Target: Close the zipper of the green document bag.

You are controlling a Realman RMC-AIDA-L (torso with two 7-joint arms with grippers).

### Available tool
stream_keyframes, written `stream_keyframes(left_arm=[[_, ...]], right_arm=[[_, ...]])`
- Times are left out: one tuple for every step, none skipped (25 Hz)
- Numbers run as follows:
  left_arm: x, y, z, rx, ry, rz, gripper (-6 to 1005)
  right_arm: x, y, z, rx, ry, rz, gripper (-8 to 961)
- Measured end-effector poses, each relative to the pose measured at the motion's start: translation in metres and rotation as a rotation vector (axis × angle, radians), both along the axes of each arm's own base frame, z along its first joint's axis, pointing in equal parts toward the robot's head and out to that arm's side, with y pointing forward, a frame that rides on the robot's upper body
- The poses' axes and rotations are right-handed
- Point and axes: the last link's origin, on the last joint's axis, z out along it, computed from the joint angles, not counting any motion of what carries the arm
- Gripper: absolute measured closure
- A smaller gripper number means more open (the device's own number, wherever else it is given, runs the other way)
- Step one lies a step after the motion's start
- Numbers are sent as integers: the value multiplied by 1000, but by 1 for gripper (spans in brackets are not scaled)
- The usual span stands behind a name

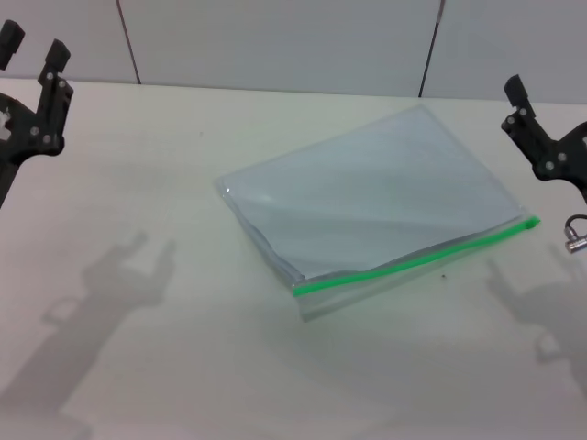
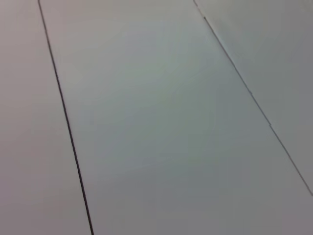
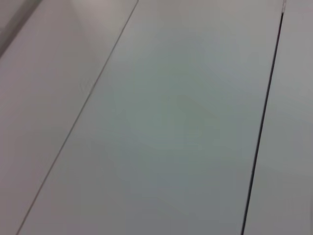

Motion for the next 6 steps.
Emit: stream_keyframes(left_arm=[[0, 0, 0, -7, -12, -2, 581], [0, 0, 1, -15, -27, -4, 581], [0, 1, 2, -25, -50, -6, 581], [0, 2, 3, -37, -77, -8, 581], [-1, 3, 5, -42, -95, -7, 581], [-1, 4, 6, -44, -107, -5, 581]], right_arm=[[0, 0, 0, -4, 5, 1, 66], [0, 0, 0, -8, 10, 2, 66], [0, 0, 0, -14, 16, 3, 66], [0, 0, 0, -14, 16, 3, 66], [0, 0, 0, -17, 20, 3, 66], [-1, 0, 0, -20, 23, 5, 66]])
